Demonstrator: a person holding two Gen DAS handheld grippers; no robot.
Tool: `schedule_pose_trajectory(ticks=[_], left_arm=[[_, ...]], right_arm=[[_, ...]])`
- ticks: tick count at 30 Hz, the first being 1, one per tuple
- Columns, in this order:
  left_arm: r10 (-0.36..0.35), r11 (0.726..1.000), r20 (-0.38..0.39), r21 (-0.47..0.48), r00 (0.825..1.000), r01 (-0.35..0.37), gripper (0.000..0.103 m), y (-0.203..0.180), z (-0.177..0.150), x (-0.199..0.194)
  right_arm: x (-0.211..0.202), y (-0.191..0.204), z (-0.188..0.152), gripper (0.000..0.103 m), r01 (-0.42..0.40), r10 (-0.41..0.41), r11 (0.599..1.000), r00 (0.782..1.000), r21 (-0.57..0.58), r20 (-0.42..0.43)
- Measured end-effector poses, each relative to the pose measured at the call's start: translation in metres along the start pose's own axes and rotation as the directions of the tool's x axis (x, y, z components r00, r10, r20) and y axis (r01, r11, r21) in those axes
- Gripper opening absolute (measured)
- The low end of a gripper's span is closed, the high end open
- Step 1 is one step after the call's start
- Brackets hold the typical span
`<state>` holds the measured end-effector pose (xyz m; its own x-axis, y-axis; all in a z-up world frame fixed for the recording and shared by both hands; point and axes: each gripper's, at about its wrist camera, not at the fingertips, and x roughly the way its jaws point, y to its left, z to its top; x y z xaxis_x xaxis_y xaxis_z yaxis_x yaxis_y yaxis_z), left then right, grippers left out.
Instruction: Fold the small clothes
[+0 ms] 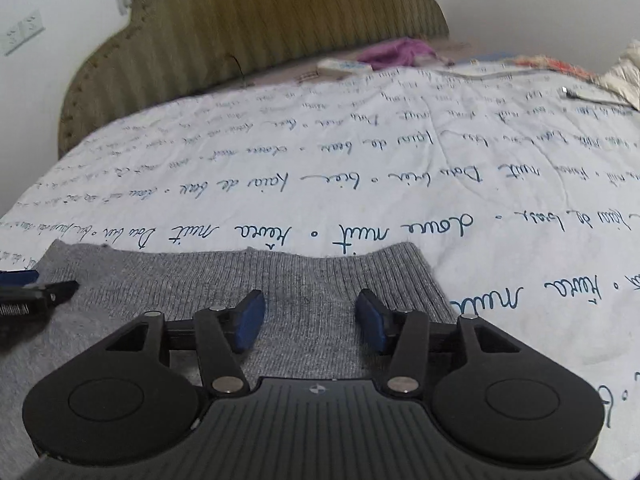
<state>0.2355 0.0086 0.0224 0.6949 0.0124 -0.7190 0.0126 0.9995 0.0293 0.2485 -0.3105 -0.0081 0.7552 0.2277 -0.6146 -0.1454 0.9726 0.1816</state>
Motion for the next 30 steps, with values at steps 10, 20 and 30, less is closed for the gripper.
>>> schedule_pose_trajectory(ticks=[10,20,30], left_arm=[[0.017,1.0,0.017,0.002,1.0,-0.017,0.097,-0.007,0.002,0.0],[0.016,1.0,0.012,0.002,1.0,-0.016,0.098,-0.007,0.004,0.002],[0.028,0.999,0.022,-0.04,0.999,-0.027,0.103,0.001,0.006,-0.006]], right_arm=[[-0.023,0.007,0.009,0.061,0.066,-0.07,0.996,0.995,0.052,0.075],[-0.015,0.012,0.005,0.078,0.122,-0.123,0.991,0.992,-0.054,-0.014],[0.005,0.004,-0.005,0.095,0.087,-0.088,0.995,0.996,-0.047,-0.018]])
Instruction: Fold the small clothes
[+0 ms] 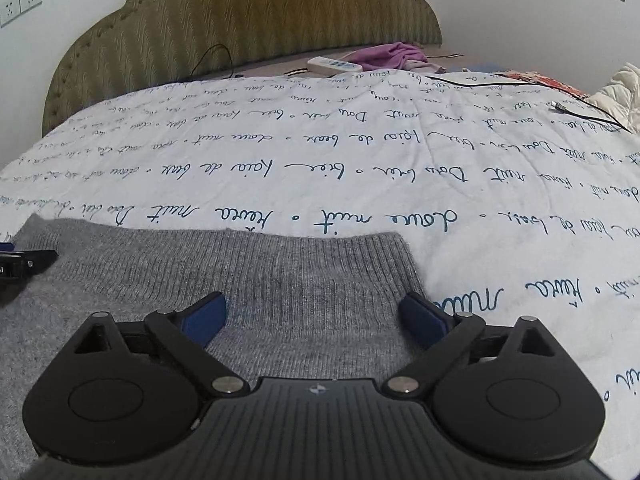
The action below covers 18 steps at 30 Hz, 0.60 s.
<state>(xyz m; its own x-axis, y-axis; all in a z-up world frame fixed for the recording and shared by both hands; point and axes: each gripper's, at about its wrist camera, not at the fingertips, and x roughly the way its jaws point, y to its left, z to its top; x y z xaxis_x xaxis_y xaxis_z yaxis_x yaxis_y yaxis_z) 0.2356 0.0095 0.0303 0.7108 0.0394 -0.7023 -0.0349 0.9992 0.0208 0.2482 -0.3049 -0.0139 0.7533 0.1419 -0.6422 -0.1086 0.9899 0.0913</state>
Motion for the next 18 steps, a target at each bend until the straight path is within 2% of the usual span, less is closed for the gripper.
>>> schedule_pose_trajectory(ticks=[3,5,8,9,11,13,15,16,18], left_arm=[[0.06,0.996,0.069,-0.072,0.996,-0.055,0.103,0.02,-0.014,-0.046],[0.041,0.992,0.095,-0.124,0.995,-0.029,0.103,0.041,-0.028,-0.078],[0.051,0.982,0.063,-0.184,0.997,-0.038,0.103,0.072,-0.058,-0.104],[0.071,0.98,0.039,-0.188,0.997,-0.063,0.103,0.078,-0.067,-0.106],[0.133,0.979,0.027,-0.156,0.991,-0.127,0.103,0.079,-0.08,-0.106],[0.159,0.985,0.129,-0.088,0.979,-0.148,0.103,0.064,-0.088,-0.116],[0.122,0.992,0.238,0.009,0.963,-0.128,0.103,0.042,-0.093,-0.129],[0.083,0.993,0.257,0.064,0.963,-0.102,0.103,0.031,-0.093,-0.131],[0.035,0.988,0.212,0.137,0.977,-0.065,0.103,0.013,-0.092,-0.122]], right_arm=[[-0.011,-0.002,-0.001,0.089,0.011,-0.012,1.0,1.0,0.015,0.028],[-0.036,-0.007,-0.001,0.09,0.021,-0.026,0.998,0.997,0.061,0.074],[-0.089,-0.023,-0.015,0.097,-0.098,0.075,0.986,0.982,0.132,0.171],[-0.103,-0.028,-0.022,0.095,-0.113,0.086,0.983,0.98,0.144,0.182],[-0.119,-0.029,-0.036,0.091,-0.06,0.033,0.989,0.982,0.138,0.188],[-0.129,-0.014,-0.048,0.088,-0.011,0.004,0.999,0.98,0.035,0.2],[-0.135,0.006,-0.06,0.089,-0.03,0.05,0.994,0.977,-0.102,0.206],[-0.137,0.015,-0.066,0.09,-0.046,0.077,0.986,0.978,-0.158,0.193],[-0.131,0.03,-0.076,0.09,-0.073,0.104,0.971,0.987,-0.227,0.126]])
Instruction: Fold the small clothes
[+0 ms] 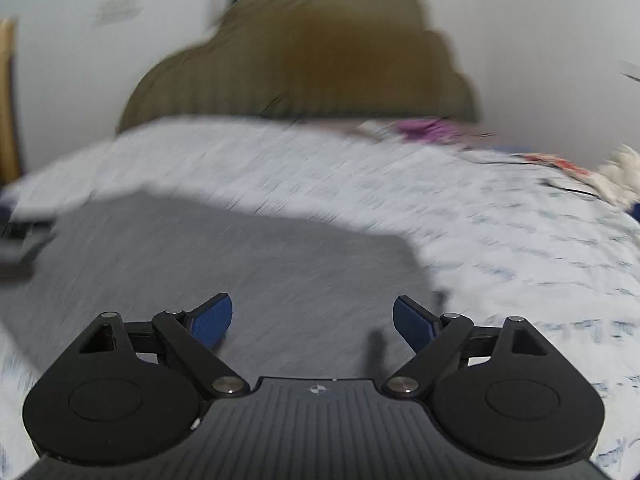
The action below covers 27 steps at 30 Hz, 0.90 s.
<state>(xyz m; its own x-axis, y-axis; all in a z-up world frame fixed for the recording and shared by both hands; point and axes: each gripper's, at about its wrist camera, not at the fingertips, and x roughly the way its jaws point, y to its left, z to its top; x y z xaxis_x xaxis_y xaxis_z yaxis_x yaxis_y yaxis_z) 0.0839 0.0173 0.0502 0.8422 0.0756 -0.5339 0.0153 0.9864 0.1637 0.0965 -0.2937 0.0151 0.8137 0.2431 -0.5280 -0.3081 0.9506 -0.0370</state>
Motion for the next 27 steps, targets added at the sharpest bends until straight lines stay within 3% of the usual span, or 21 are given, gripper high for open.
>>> schedule_pose_trajectory(ticks=[2,6,9,12,14,16,18,20,22,24,25,27], left_arm=[[-0.009,1.0,-0.096,0.023,0.995,0.012,0.103,-0.008,-0.006,0.018],[-0.151,0.978,-0.175,-0.172,0.973,0.121,0.103,0.024,-0.008,0.04],[-0.154,0.974,-0.158,-0.19,0.975,0.123,0.103,0.03,-0.007,0.033],[-0.094,0.959,-0.1,-0.277,0.991,0.064,0.103,0.048,-0.011,0.0],[-0.109,0.912,-0.105,-0.407,0.989,0.057,0.103,0.071,-0.02,-0.018],[-0.163,0.821,-0.154,-0.569,0.975,0.047,0.103,0.097,-0.035,-0.026],[-0.221,0.736,-0.155,-0.674,0.963,0.06,0.103,0.112,-0.048,-0.031],[-0.244,0.707,-0.11,-0.701,0.964,0.099,0.103,0.115,-0.05,-0.039],[-0.336,0.631,-0.057,-0.754,0.94,0.18,0.103,0.114,-0.054,-0.037],[-0.408,0.551,-0.049,-0.809,0.911,0.203,0.103,0.111,-0.057,-0.03],[-0.412,0.537,-0.055,-0.821,0.909,0.194,0.103,0.108,-0.057,-0.028],[-0.388,0.536,-0.068,-0.828,0.919,0.165,0.103,0.105,-0.055,-0.026]], right_arm=[[0.013,0.005,-0.013,0.096,0.006,-0.007,1.0,0.996,-0.01,-0.092],[0.012,-0.007,-0.027,0.097,-0.029,0.033,0.999,0.994,0.035,-0.103],[0.013,-0.005,-0.025,0.098,-0.039,0.04,0.999,0.992,0.006,-0.118],[-0.004,-0.004,-0.013,0.09,0.007,-0.003,0.999,0.995,0.04,-0.095],[-0.028,-0.009,-0.006,0.094,-0.001,0.004,0.994,1.0,0.107,-0.024],[-0.044,-0.014,-0.001,0.1,-0.048,0.043,0.985,0.998,0.166,0.035],[-0.045,-0.014,0.003,0.101,-0.08,0.075,0.977,0.997,0.198,0.035],[-0.036,-0.006,0.005,0.101,-0.096,0.093,0.976,0.995,0.194,0.024],[-0.023,0.005,0.004,0.101,-0.094,0.093,0.983,0.996,0.156,0.014],[-0.009,0.019,0.0,0.101,-0.082,0.083,0.99,0.997,0.112,-0.001],[0.0,0.024,-0.002,0.101,-0.082,0.084,0.992,0.996,0.099,-0.017],[0.012,0.029,-0.013,0.102,-0.074,0.079,0.993,0.995,0.097,-0.055]])
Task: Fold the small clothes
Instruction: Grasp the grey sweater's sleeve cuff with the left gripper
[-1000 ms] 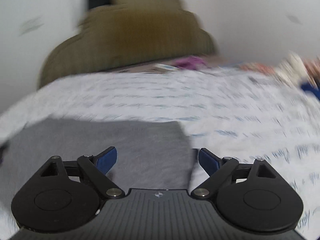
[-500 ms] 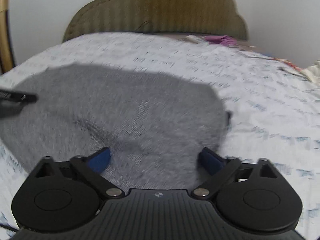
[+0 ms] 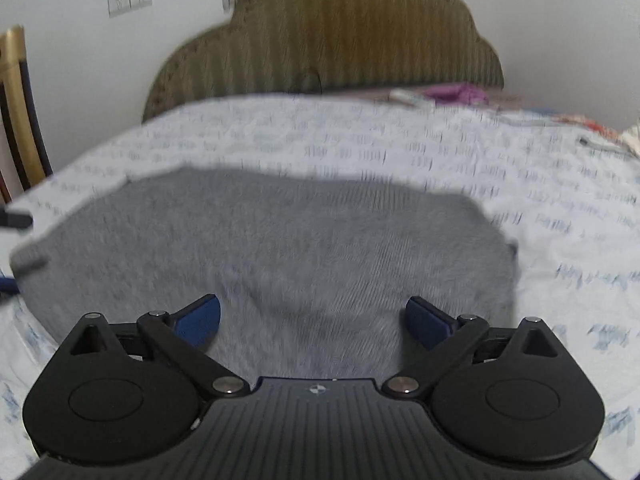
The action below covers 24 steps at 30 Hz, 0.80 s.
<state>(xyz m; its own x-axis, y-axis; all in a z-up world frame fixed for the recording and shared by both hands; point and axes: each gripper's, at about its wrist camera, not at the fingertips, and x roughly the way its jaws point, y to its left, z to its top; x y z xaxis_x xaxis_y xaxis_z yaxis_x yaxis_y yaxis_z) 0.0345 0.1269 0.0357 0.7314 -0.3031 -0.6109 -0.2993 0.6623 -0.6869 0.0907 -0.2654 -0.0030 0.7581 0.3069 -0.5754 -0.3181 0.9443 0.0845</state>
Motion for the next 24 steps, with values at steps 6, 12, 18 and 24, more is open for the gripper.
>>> schedule_pose_trajectory(ticks=[6,12,18,24], left_arm=[[0.084,0.994,-0.002,-0.073,0.996,-0.084,0.028,0.002,0.003,0.015],[0.169,0.983,0.09,0.05,0.981,-0.174,0.018,-0.02,-0.009,0.011],[0.242,0.861,0.206,0.405,0.948,-0.308,0.013,-0.079,-0.033,0.01],[0.19,0.683,0.285,0.649,0.94,-0.335,0.013,-0.114,-0.071,0.012]], right_arm=[[-0.001,0.0,-0.014,0.102,-0.017,0.017,1.0,0.999,0.003,0.031],[-0.001,-0.007,-0.014,0.102,-0.049,0.047,0.998,0.998,0.039,0.044],[-0.001,-0.012,-0.014,0.101,-0.067,0.064,0.996,0.997,0.065,0.053],[-0.011,-0.013,0.026,0.102,-0.152,0.148,0.969,0.988,0.194,0.036]])
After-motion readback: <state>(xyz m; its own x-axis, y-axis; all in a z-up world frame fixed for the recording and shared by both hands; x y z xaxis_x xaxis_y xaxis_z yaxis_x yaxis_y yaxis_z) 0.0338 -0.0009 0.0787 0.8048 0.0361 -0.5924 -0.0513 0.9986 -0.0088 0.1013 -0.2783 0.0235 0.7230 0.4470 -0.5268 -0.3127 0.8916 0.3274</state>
